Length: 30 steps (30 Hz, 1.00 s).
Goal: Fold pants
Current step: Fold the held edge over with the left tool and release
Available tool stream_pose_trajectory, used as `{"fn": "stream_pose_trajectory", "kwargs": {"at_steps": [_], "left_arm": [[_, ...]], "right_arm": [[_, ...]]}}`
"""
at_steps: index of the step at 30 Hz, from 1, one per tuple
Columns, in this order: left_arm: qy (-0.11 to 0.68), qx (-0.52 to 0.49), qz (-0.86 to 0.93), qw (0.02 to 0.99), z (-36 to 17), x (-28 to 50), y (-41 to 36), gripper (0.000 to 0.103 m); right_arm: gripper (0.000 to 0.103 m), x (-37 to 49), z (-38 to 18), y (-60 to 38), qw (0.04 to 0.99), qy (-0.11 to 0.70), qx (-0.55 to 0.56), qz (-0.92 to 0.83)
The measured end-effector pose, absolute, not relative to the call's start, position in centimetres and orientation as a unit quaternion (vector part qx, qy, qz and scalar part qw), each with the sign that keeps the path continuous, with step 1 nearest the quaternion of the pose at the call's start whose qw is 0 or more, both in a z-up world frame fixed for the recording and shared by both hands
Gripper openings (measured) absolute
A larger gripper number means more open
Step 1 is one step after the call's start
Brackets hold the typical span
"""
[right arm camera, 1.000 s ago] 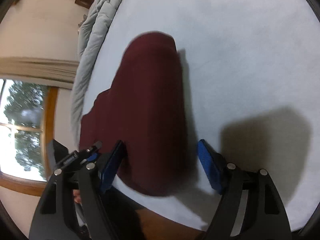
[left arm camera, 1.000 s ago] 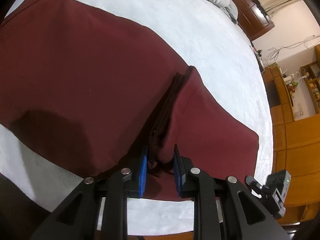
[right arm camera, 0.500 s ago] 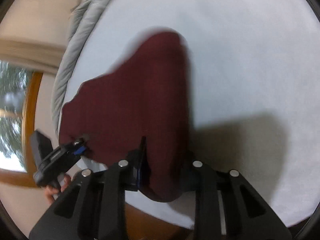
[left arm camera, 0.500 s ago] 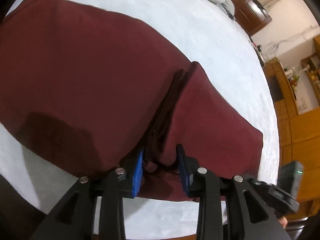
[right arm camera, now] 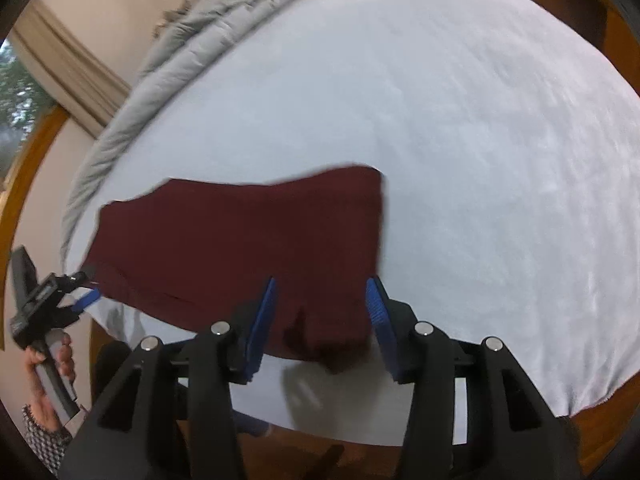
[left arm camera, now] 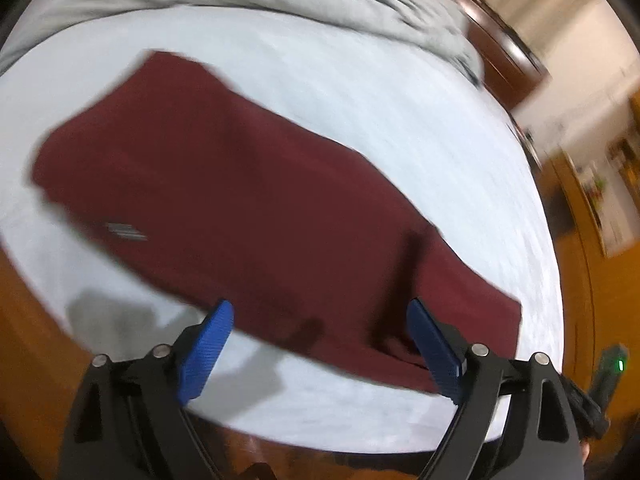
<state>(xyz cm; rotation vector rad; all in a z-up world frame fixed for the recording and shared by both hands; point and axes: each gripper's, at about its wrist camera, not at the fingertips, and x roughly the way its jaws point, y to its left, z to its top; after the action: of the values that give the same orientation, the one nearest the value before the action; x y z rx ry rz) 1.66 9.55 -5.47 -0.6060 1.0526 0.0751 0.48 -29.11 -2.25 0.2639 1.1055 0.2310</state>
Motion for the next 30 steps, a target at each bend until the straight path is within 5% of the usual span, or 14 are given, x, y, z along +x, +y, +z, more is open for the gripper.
{"fn": "stream_pose_trajectory", "kwargs": {"at_steps": [11, 30], "left_arm": [[0.448, -0.440, 0.160, 0.761, -9.7, -2.3, 24.0, 0.089], [0.436, -0.516, 0.154, 0.721, -13.7, 0.6, 27.4, 0.088]], "right_arm": [[0.048, 3.1, -4.9, -18.8, 0.812, 0.553, 0.065, 0.177], [0.048, 3.3, -8.0, -18.9, 0.796, 0.579, 0.065, 0.162]]}}
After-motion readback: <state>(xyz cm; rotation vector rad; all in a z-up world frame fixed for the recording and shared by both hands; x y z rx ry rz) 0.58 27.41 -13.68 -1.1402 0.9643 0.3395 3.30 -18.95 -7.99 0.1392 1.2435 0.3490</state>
